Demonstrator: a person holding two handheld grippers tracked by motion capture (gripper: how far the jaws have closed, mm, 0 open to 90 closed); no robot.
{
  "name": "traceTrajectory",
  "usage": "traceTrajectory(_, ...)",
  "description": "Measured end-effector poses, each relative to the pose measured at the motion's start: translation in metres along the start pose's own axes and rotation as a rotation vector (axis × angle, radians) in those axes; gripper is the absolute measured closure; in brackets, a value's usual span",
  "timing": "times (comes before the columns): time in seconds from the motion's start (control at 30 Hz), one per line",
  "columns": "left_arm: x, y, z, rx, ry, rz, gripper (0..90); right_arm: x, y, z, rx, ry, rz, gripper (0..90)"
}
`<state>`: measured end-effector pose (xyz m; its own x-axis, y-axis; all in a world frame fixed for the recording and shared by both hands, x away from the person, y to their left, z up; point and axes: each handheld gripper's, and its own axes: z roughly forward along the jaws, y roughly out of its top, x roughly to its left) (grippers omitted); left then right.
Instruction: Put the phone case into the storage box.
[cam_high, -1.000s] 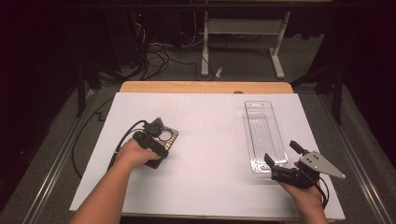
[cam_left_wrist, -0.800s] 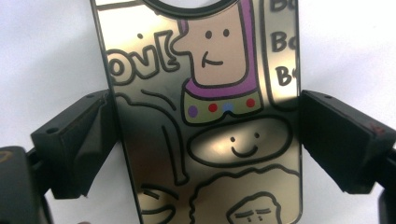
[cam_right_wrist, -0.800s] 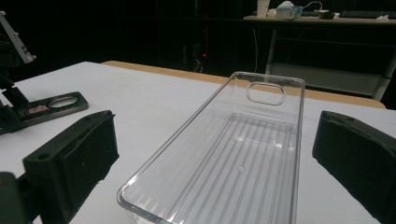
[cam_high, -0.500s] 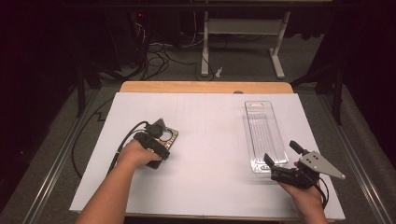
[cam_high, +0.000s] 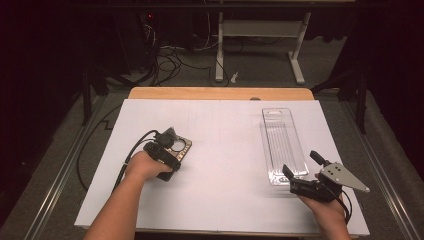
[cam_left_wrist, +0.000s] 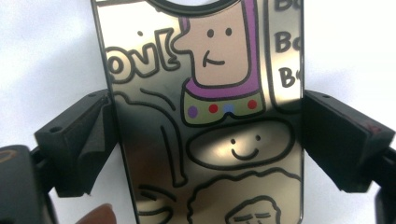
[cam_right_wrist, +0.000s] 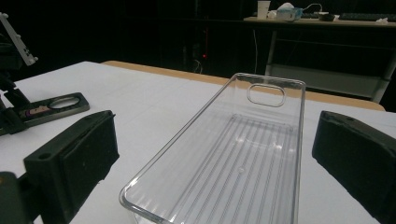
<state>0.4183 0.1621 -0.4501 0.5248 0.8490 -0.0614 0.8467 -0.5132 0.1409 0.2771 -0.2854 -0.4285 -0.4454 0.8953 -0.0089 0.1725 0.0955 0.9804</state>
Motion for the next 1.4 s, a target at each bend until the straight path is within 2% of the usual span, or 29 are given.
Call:
traceTrajectory(0.33, 0.001, -0.004, -0.002, -0.032, -0.007, 0.003, 12.2, 0.0, 0.0, -0.001, -0.002, -0.001, -0.001, 1.0)
traceTrajectory(0.53, 0.0, -0.007, -0.004, -0.045, 0.001, 0.021, 12.6, -0.001, 0.0, -0.001, -0.003, -0.005, 0.006, 1.1)
traceTrajectory(0.6, 0.0, -0.008, -0.005, -0.049, -0.013, 0.026, 12.6, -0.001, 0.0, -0.001, -0.003, -0.006, 0.008, 1.1)
traceTrajectory(0.73, -0.002, -0.01, -0.009, -0.072, -0.015, 0.037, 12.7, -0.001, 0.0, -0.001, -0.004, -0.006, 0.006, 1.1)
traceTrajectory(0.87, -0.002, -0.014, -0.016, -0.11, -0.028, 0.05, 12.7, -0.001, 0.0, -0.001, -0.004, -0.006, 0.006, 1.1)
traceTrajectory(0.93, -0.003, -0.017, -0.019, -0.133, -0.048, 0.048, 12.7, -0.001, 0.0, -0.001, -0.004, -0.007, 0.005, 1.1)
traceTrajectory(1.07, -0.003, -0.028, -0.025, -0.197, -0.076, 0.054, 12.7, 0.0, 0.0, -0.001, -0.003, -0.006, 0.002, 1.1)
traceTrajectory(1.13, -0.003, -0.03, -0.025, -0.205, -0.081, 0.062, 12.7, 0.0, 0.0, -0.001, -0.002, -0.007, 0.002, 1.1)
traceTrajectory(1.4, -0.007, -0.049, -0.028, -0.319, -0.121, 0.064, 12.7, 0.001, 0.0, -0.001, -0.003, -0.006, 0.0, 1.1)
